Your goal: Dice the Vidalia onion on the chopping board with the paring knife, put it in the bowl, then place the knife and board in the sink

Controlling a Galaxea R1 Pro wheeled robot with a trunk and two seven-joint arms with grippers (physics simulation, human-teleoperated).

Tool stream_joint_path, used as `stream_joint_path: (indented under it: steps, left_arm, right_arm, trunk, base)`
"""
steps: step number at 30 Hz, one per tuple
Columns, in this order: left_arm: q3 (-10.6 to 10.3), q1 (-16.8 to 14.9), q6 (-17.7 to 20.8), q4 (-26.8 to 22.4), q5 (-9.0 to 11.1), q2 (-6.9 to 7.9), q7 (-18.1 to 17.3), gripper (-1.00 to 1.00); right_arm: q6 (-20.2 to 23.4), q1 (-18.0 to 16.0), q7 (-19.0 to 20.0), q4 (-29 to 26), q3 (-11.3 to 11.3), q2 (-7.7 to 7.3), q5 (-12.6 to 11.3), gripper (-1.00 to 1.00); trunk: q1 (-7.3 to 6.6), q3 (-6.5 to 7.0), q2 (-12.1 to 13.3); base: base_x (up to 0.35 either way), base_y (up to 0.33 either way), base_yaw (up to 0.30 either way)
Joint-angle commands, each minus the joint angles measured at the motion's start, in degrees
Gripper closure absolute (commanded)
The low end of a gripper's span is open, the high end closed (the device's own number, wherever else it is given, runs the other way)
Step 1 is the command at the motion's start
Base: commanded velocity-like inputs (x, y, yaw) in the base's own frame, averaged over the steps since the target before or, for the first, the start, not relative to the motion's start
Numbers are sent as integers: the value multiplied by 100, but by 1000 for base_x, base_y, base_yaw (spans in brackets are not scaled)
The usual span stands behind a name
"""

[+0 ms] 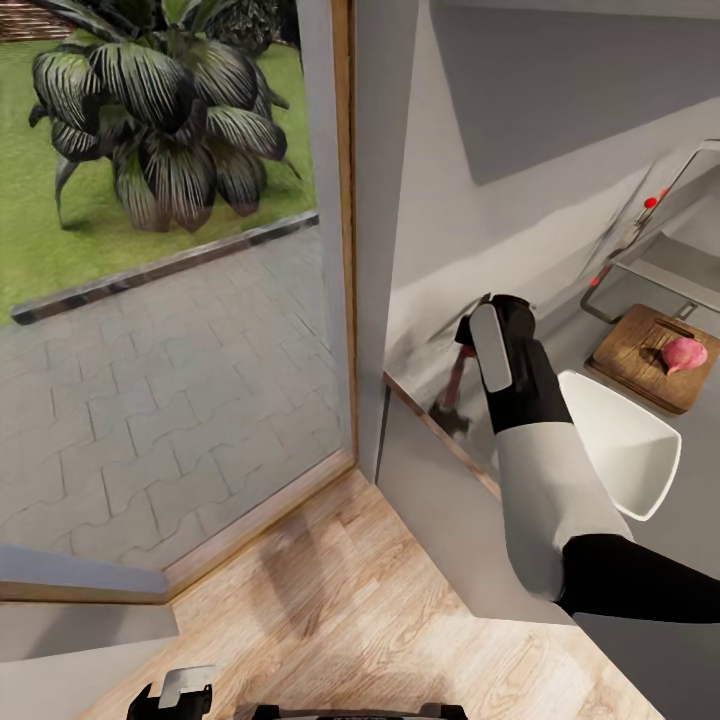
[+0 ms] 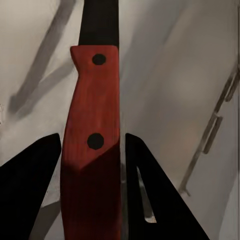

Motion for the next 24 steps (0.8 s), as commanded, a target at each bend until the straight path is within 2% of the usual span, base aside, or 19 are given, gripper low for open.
stream_joint_path:
  steps: [1, 6, 10, 16, 23, 24]
  left_arm:
    - [-16, -10, -34, 25, -9, -1, 23, -100]
    - [-16, -10, -33, 25, -9, -1, 23, -100]
    - [-16, -10, -33, 26, -9, -1, 23, -100]
    - [-16, -10, -33, 26, -9, -1, 23, -100]
    - [-16, -10, -33, 26, -9, -9, 23, -100]
    - [-16, -10, -33, 25, -9, -9, 23, -100]
  right_arm:
    - [12, -6, -73, -74, -6, 3, -61, 100]
    - [141, -11, -284, -405, -6, 3, -59, 100]
    - [319, -14, -775, -802, 24, 3, -54, 100]
    - [337, -22, -1064, -917, 42, 3, -45, 100]
    - [360, -31, -1149, -1279, 127, 3, 467, 100]
    - [365, -32, -1150, -1419, 368, 3, 683, 100]
  trunk:
    - [3, -9, -10]
    - [3, -9, -10]
    - [3, -9, -10]
    - [3, -9, -10]
    - [3, -9, -10]
    - [3, -9, -10]
  base:
    - [0, 0, 0]
    - [0, 0, 0]
    - [0, 0, 0]
    - [0, 0, 0]
    - [0, 0, 0]
    - [0, 0, 0]
